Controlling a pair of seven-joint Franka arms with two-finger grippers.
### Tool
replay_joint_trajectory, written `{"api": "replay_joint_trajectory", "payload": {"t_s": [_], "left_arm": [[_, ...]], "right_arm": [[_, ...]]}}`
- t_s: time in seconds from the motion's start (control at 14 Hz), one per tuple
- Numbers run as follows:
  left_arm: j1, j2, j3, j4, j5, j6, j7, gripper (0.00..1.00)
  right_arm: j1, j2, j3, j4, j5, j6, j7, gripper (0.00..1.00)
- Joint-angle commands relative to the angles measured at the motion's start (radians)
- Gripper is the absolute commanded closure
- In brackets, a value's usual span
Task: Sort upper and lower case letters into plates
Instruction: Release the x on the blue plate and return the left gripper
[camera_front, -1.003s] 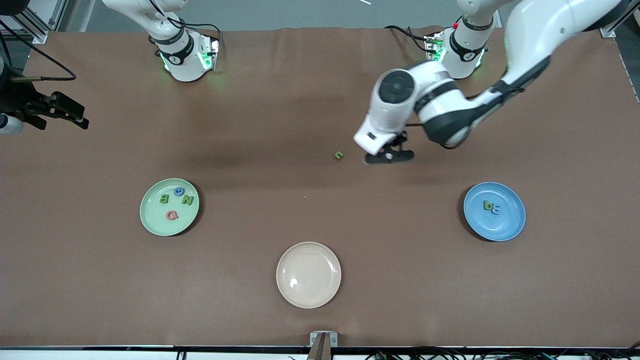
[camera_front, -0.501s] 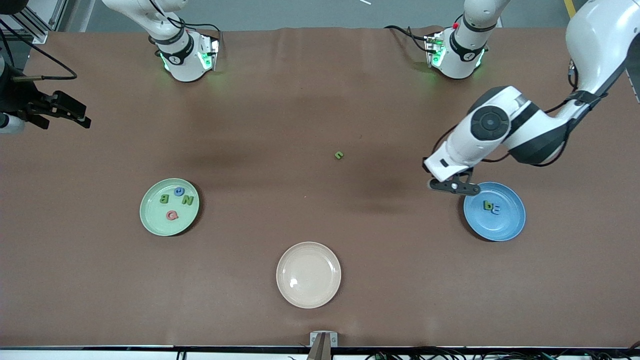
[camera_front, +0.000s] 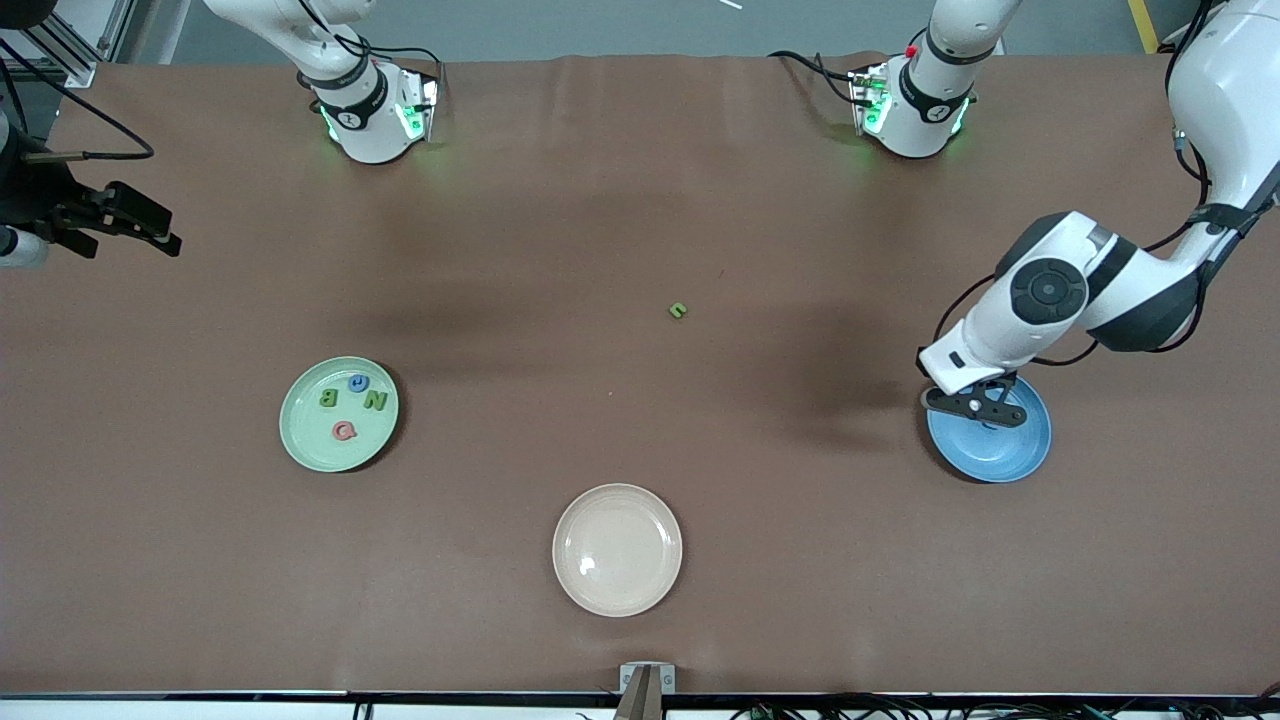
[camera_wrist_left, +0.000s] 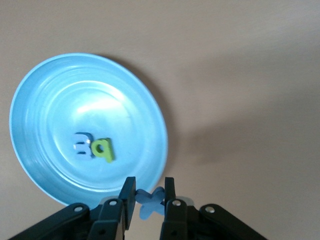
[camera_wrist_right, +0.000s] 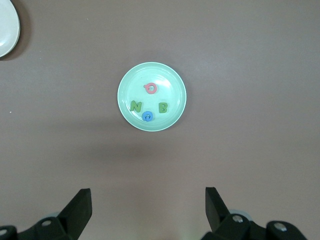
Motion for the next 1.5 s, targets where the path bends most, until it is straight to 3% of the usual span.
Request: {"api": "replay_joint_trajectory", "payload": {"t_s": [0.0,0.57,1.07,1.15,1.22,1.29,1.36,1.43], "left_arm": [[0.017,-0.007,0.079,0.013,0.029,0.074,0.130,1.00],[0.022,0.025,0.232,0.100,0.031,0.210,0.373,1.00],[0.018,0.059,0.251,0.102,0.029,0.237,0.369,0.99],[0.017,0.059,0.251,0.102,0.029,0.237,0.358,0.85],[0.015,0.057,0.251,0.102,0.029,0.237,0.356,0.47],[0.014,0.051,0.251,0.102,0.029,0.237,0.358,0.31],[0.014,0.042,0.243,0.102,0.028,0.235,0.361,0.01],[0.017,0.020,0.226,0.102,0.014,0.223,0.361,0.00]], "right_arm": [[-0.001,-0.027,-0.002,-0.020,-0.012,0.003,-0.012,0.00],[0.002,0.005,-0.002,0.040,-0.030,-0.002,-0.012,0.00],[-0.003,0.010,-0.002,0.037,-0.035,-0.017,-0.012,0.00],[-0.003,0.010,-0.002,0.034,-0.032,-0.017,-0.012,0.00],[-0.003,0.010,-0.002,0.034,-0.029,-0.017,-0.012,0.00],[-0.003,0.010,-0.002,0.034,-0.023,-0.017,-0.011,0.00],[-0.003,0.010,-0.002,0.034,-0.012,-0.015,-0.011,0.00],[-0.004,0.010,-0.005,0.034,0.003,-0.015,-0.012,0.00]]}}
